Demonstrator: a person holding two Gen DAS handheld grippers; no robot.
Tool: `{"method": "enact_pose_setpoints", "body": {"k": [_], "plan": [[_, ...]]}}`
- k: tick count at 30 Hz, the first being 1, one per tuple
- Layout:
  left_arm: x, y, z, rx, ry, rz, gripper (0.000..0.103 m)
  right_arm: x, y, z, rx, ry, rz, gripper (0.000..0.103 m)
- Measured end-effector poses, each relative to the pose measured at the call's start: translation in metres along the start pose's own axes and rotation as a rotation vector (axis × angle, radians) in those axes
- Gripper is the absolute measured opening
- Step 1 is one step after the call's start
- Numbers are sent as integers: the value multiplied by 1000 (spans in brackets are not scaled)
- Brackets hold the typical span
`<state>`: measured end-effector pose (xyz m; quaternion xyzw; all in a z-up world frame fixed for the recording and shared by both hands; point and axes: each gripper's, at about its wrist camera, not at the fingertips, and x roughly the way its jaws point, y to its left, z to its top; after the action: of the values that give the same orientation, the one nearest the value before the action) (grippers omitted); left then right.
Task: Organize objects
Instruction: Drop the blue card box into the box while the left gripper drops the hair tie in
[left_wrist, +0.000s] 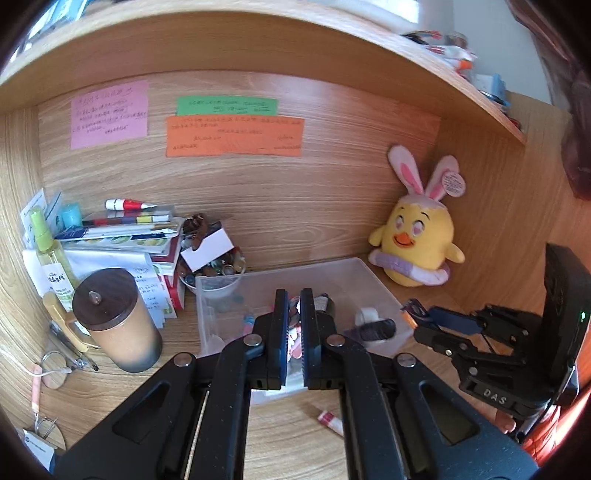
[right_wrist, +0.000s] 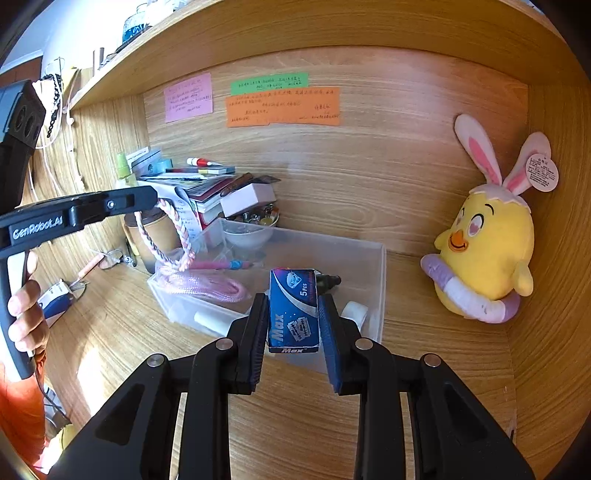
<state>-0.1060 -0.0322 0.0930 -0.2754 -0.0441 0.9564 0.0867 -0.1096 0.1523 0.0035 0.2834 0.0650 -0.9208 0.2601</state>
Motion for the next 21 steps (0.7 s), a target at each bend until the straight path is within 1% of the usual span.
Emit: {"method": "enact_pose_setpoints", "body": {"k": [4, 9, 21], "plan": [[9, 13, 2, -23, 8, 24, 4, 11, 0, 1, -1, 23, 8, 25], [29, 22, -3, -27, 50, 62, 4, 27, 4, 3, 1, 50, 25, 25], [66, 31, -23, -33, 155, 51, 5, 81, 18, 9, -37, 156, 34, 25]]}}
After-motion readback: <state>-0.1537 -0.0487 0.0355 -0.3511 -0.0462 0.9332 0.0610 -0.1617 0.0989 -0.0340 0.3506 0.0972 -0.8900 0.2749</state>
